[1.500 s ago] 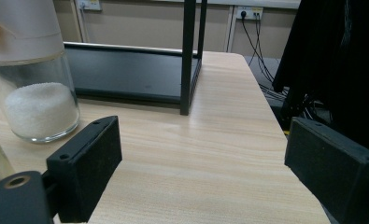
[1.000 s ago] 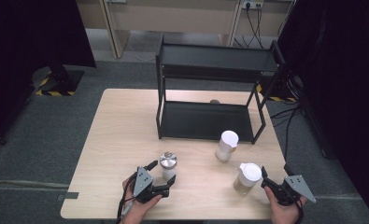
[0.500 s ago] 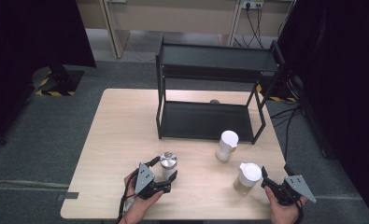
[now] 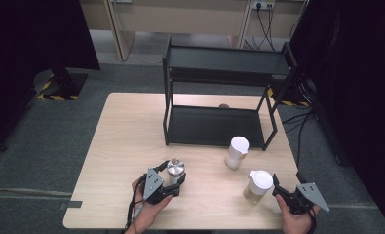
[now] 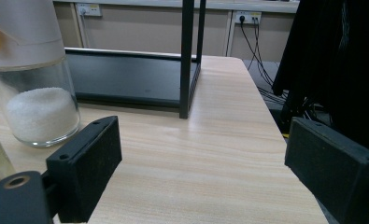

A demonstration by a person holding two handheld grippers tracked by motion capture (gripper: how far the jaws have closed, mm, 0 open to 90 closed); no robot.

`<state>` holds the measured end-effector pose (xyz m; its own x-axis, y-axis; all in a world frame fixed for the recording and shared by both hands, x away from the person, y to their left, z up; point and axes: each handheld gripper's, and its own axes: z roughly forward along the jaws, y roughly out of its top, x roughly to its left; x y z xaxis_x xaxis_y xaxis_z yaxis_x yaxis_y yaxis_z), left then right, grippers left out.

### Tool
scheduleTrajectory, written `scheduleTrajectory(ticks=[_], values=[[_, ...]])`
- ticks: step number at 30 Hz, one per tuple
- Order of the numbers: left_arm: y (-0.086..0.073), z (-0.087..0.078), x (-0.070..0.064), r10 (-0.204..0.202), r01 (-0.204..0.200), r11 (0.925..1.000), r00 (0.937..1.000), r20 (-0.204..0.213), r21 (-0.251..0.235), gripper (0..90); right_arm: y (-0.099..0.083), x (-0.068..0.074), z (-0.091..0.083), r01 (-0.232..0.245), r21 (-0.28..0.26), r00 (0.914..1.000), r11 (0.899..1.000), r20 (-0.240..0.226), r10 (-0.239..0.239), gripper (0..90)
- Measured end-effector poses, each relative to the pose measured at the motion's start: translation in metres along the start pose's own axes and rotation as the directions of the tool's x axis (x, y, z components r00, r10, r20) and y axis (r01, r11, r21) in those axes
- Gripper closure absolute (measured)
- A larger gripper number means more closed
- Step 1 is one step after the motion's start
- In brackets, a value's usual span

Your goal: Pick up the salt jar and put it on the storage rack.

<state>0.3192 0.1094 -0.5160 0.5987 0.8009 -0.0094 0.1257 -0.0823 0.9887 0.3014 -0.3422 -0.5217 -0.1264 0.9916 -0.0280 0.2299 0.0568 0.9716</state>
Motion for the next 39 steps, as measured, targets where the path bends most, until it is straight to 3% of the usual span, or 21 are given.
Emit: scheduleTrajectory(ticks=[5,21,39], values=[[0.000,0.002,0.000,0.011,-0.012,0.9999,0.9998,-0.014,-0.003,34.0,0.000,0.000,0.000,-0.002,-0.001,1.0000,1.000,-0.001,0.002,11.1],[0.003,0.002,0.000,0.003,-0.003,1.0000,1.0000,-0.003,0.000,34.9,0.000,0.000,0.000,-0.003,-0.004,1.0000,1.000,-0.003,0.003,11.1],[0.015,0.002,0.001,0.000,0.000,1.0000,0.9997,-0.023,-0.008,35.0,0.000,-0.001,0.000,-0.007,-0.005,1.0000,1.000,-0.002,0.007,11.1]])
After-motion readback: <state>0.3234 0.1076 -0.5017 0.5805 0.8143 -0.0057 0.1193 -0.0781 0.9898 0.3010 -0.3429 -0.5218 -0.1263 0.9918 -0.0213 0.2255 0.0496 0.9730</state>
